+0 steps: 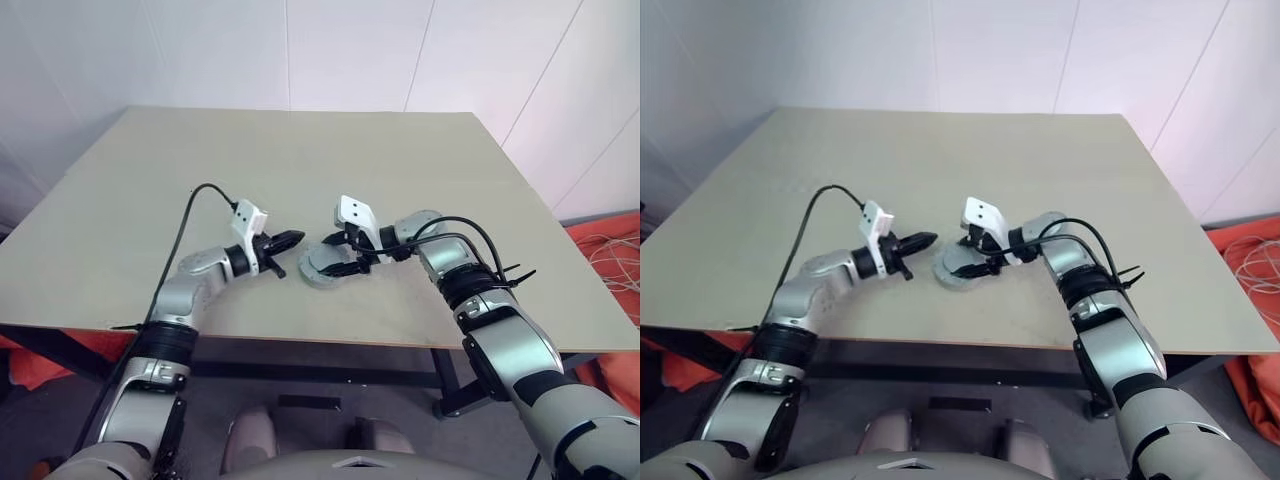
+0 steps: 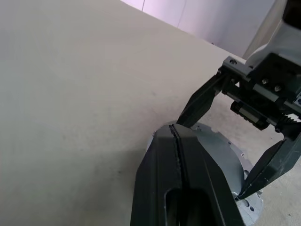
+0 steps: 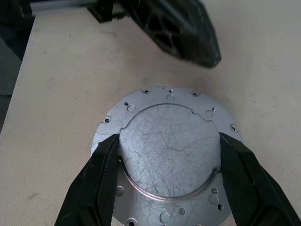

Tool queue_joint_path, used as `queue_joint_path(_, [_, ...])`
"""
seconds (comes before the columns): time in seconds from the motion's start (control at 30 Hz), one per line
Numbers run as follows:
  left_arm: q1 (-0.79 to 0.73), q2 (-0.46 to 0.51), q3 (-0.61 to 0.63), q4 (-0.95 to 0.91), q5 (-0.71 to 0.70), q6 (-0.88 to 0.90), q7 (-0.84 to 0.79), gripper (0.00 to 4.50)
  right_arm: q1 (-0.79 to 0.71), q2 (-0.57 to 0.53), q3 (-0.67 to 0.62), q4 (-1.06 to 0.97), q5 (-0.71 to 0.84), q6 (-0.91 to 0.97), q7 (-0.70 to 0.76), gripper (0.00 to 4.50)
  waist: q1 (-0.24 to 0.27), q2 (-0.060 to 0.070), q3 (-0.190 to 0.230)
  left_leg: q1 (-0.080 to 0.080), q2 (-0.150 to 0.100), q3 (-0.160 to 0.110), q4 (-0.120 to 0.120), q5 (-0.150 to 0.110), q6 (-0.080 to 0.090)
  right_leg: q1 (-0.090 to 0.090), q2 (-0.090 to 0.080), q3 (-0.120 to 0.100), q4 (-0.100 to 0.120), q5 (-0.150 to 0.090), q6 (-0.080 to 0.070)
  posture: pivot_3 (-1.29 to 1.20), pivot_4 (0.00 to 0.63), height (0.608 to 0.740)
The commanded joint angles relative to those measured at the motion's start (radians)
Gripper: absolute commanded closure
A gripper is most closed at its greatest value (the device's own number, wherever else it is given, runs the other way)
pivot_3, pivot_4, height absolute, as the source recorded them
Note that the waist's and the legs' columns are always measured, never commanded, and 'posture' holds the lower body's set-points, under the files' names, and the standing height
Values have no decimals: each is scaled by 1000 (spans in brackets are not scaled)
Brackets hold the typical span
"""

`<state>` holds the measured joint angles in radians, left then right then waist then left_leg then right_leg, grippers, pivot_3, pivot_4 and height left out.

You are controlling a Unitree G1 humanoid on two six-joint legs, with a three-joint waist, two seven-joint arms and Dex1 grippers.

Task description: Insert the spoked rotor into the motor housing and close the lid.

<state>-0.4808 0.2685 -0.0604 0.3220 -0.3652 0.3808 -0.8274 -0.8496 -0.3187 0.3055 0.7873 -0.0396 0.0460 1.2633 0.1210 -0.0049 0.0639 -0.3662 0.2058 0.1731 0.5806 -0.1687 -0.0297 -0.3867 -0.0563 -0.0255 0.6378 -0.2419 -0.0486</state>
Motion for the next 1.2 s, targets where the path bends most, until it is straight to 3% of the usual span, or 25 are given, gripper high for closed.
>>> queue_joint_path(0.03, [-41,5,-41,13,46,-28,-29,4500,13,-11,20,10,-28,12,2,1385,0,0,0,0,0,0,0,0,0,0,0,0,0,0,0,0,0,740])
queue_joint_path(0.77, [-50,22,-122,18,128,132,-46,4500,23,-11,21,-1,-32,6,-19,1385,0,0,0,2,0,-1,0,0,0,2,-1,0,0,0,0,0,0,740])
queue_joint_path(1.2, [-71,5,-53,15,120,164,54,4500,26,-8,26,-2,-35,-1,-29,1385,-1,1,-1,4,0,-2,-1,0,0,3,-1,0,0,-1,2,0,0,740])
